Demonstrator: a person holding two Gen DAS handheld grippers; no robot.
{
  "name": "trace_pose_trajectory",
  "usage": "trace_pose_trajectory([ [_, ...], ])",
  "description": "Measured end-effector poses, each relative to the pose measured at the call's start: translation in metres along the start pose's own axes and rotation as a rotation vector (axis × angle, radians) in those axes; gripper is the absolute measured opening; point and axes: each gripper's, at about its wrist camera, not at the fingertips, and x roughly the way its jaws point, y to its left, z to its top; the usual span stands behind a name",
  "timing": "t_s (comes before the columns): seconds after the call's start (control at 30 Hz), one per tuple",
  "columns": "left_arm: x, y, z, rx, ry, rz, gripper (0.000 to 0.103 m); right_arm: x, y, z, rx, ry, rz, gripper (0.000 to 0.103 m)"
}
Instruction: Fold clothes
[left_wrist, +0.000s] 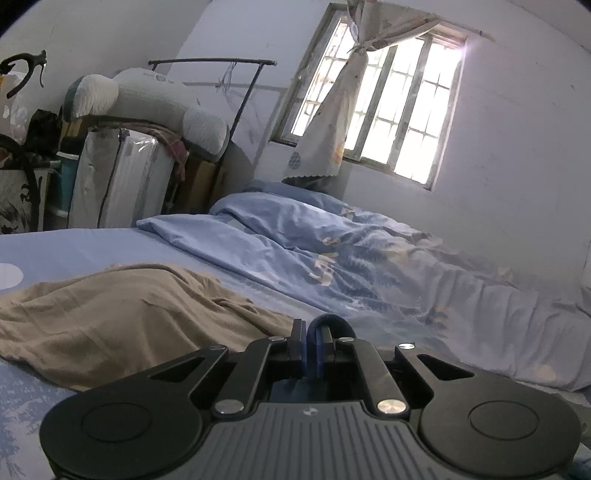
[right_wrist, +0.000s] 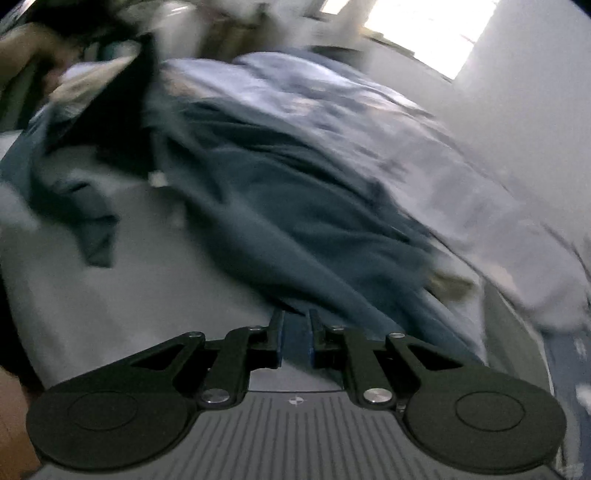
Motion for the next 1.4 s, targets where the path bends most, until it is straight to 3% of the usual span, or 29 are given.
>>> trace_pose_trajectory([
  [0.17,0.004,-0.001,-0.002,0.002,0.019,-0.019,0.003,0.039,0.025,0.014,-0.185,0.003,0.037,0.014],
  [0.33,0.009,-0.002,-0.004,0.006,0.041,-0.036,0.003,0.064,0.011,0.033,-0.259,-0.019,0.049,0.014],
  [0.43,0.011,-0.002,-0.004,0.003,0.048,-0.034,0.003,0.074,-0.027,0.054,-0.126,-0.052,0.02,0.014],
  [0.57,0.012,-0.001,-0.005,0.004,0.056,-0.033,0.003,0.089,-0.086,0.073,0.063,-0.054,-0.088,0.014],
  [0.7,0.013,-0.003,-0.007,0.006,0.063,-0.036,0.003,0.083,-0.112,0.07,0.137,-0.041,-0.132,0.014],
  [0.87,0.013,-0.008,-0.01,0.019,0.069,-0.045,0.003,0.043,-0.07,0.052,0.034,-0.067,-0.022,0.014],
  [1.0,0.012,-0.009,-0.012,0.025,0.07,-0.04,0.003,0.03,-0.005,0.037,-0.202,-0.079,0.077,0.017],
  [1.03,0.012,-0.008,-0.012,0.025,0.07,-0.037,0.003,0.033,0.007,0.035,-0.253,-0.076,0.086,0.022],
  [1.23,0.012,-0.006,-0.011,0.022,0.071,-0.035,0.003,0.059,0.029,0.029,-0.406,-0.061,0.037,0.04],
  [1.4,0.012,-0.004,-0.009,0.014,0.071,-0.041,0.003,0.07,0.036,0.02,-0.498,-0.044,0.038,0.04],
])
